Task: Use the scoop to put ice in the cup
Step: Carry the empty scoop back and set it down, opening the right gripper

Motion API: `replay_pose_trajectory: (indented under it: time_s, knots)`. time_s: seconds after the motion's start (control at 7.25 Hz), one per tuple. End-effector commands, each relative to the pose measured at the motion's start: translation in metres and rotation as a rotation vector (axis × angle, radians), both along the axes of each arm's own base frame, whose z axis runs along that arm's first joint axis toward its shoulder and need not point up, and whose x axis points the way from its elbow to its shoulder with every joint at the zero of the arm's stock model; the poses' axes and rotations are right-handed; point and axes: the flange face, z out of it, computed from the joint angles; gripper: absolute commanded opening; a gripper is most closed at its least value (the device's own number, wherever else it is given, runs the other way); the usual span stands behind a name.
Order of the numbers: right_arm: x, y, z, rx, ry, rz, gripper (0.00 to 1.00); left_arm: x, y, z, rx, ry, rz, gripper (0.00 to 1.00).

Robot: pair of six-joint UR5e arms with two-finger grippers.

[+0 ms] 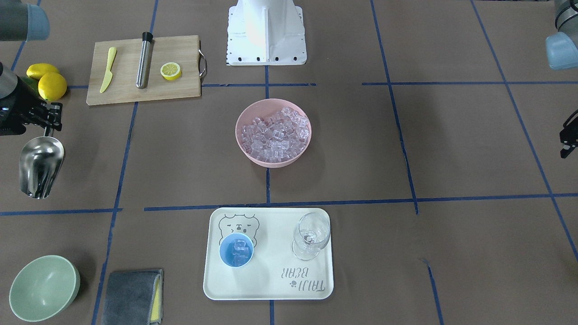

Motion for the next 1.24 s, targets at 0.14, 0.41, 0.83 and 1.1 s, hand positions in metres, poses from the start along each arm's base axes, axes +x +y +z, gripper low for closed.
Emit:
replay_pose_trajectory:
  time_s: [0.14, 0.41, 0.83, 1.1]
  knots:
    - [-0.028, 0.026, 0.013, -0.054, 0.002, -0.007, 0.0, 0.001, 0.003, 0.002, -0.052, 0.052, 0.022, 1.0]
    - [-0.04, 0.032, 0.019, -0.058, 0.01, -0.037, 0.0, 0.001, 0.003, 0.005, -0.057, 0.052, 0.022, 1.0]
    - [-0.044, 0.036, 0.018, -0.062, 0.002, -0.054, 0.14, 0.002, 0.003, 0.006, -0.06, 0.052, 0.024, 1.0]
    - [-0.042, 0.037, 0.017, -0.061, 0.002, -0.049, 1.0, 0.003, 0.002, 0.005, -0.059, 0.053, 0.025, 1.0]
